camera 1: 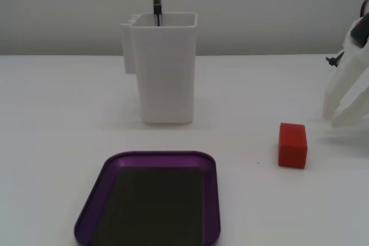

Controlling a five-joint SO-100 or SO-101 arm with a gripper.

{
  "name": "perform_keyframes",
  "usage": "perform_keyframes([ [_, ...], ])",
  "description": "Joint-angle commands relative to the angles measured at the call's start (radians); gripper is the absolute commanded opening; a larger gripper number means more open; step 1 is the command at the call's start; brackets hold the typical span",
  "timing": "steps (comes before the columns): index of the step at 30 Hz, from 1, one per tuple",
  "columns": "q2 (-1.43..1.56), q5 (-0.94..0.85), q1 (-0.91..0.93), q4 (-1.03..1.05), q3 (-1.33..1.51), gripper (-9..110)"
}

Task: Pick up the red cube and place it in the box.

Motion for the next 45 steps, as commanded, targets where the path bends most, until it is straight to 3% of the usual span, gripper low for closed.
perform_keyframes([
  [1, 0.08, 0.005, 0.002, -0.012, 0.009, 0],
  [23, 0.08, 0.002, 0.002, -0.012, 0.009, 0],
  [31, 0.081, 0.005, 0.002, -0.098, 0.017, 0],
  [39, 0.081, -0.078, -0.025, -0.098, 0.017, 2],
  [45, 0.063, -0.091, -0.061, -0.166, -0.135, 7],
])
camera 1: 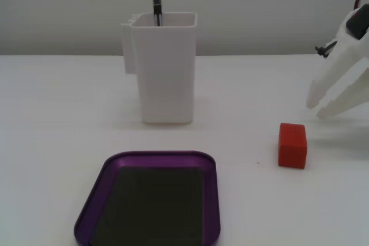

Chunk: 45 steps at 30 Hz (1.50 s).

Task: Pick up the red cube and place it in the box.

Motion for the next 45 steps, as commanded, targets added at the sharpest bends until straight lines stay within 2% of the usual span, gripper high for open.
perform_keyframes([
  [1, 0.054, -0.008, -0.017, -0.051, -0.118, 8],
  [5, -0.063, -0.006, -0.02, -0.046, -0.195, 12],
  [10, -0.425, 0.067, -0.018, -0.021, -0.391, 20],
  [14, -0.807, 0.153, -0.02, 0.141, -0.753, 26],
  [18, -1.164, 0.163, -0.071, 0.367, -1.123, 28],
  [21, -1.371, 0.17, -0.135, 0.468, -1.304, 29],
  [24, -1.497, 0.267, -0.186, 0.503, -1.402, 31],
  [31, -1.655, 0.305, -0.209, 0.491, -1.422, 33],
  [45, -1.694, 0.379, -0.19, 0.169, -1.144, 33],
])
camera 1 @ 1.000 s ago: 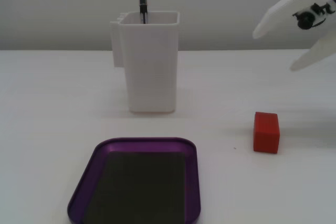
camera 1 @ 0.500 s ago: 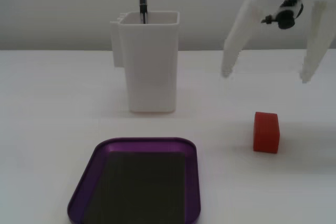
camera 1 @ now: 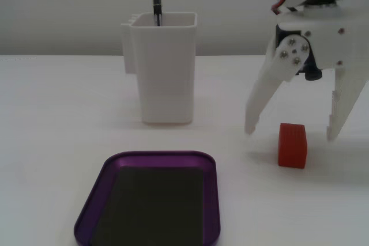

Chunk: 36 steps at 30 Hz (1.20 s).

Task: Pick up the red cube and place it in the box.

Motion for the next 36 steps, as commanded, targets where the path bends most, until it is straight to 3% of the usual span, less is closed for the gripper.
perform_keyframes([
  [1, 0.008, 0.006, 0.008, -0.051, 0.005, 33],
  [24, 0.006, -0.02, 0.009, -0.204, 0.155, 32],
  [28, 0.006, -0.021, 0.009, -0.206, 0.152, 21],
  [32, 0.006, -0.023, 0.009, -0.195, 0.15, 0],
  [36, 0.029, -0.063, 0.0, -0.167, 0.095, -1],
])
